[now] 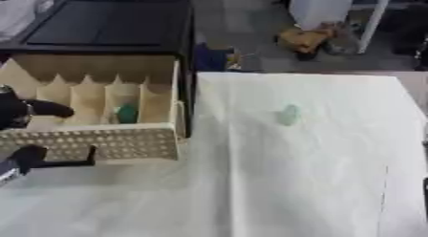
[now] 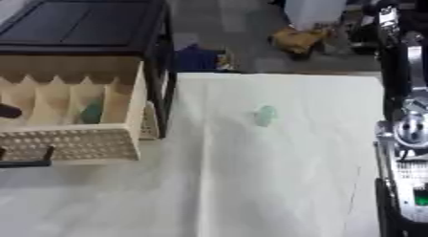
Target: Pick up objects from table and place into drawer.
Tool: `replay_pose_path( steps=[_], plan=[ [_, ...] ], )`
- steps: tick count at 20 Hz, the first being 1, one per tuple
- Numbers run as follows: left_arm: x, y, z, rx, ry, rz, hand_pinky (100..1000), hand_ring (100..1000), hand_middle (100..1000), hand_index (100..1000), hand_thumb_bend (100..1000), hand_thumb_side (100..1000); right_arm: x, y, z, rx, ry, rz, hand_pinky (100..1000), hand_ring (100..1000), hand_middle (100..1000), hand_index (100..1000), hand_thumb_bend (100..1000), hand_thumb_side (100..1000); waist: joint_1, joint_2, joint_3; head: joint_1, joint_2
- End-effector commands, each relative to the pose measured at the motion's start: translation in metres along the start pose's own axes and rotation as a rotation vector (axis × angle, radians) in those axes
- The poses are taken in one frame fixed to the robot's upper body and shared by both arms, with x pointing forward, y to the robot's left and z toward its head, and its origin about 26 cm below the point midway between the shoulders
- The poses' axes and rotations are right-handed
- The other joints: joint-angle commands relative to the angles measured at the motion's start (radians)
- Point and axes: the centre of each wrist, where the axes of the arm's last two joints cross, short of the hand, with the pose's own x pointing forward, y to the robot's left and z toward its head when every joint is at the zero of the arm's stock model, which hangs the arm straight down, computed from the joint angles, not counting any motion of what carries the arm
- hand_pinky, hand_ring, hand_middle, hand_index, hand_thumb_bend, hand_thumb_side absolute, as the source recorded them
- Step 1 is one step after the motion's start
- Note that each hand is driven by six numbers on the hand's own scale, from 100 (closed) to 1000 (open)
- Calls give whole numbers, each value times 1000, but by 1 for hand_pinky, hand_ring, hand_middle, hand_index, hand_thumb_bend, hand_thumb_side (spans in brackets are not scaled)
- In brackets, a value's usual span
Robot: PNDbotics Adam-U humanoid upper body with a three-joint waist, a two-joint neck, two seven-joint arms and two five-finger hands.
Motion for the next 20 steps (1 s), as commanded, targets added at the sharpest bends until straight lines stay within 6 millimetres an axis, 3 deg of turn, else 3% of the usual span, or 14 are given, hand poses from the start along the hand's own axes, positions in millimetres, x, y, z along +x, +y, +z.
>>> replay_pose_path(
  steps=[1,8,12,19,20],
  plan=[
    [-1,16,4,46,-13,-16,100,100,100,926,100,1000,12,-4,-4,-17,-48,2,667,678,538,802,100,1000,0,-23,-1,-16,-7],
    [-2,25,2,187,-59,44,100,100,100,885,100,1000,20,2,-15,-10,-102,22,667,682,545,801,100,1000,-3,-32,5,-48,8],
    [-2,29,1,319,-48,112,100,100,100,835,100,939,26,11,-27,4,-149,53,668,686,550,802,100,1000,-4,-35,13,-60,17],
    [-3,31,-2,549,-6,271,100,100,100,814,100,894,28,27,-57,35,-227,161,669,686,555,801,315,1000,-1,-35,20,-78,33],
    [-3,32,-2,578,-2,293,100,100,100,814,100,949,28,30,-62,40,-237,178,668,684,550,801,347,1000,1,-35,20,-79,33]
  ],
)
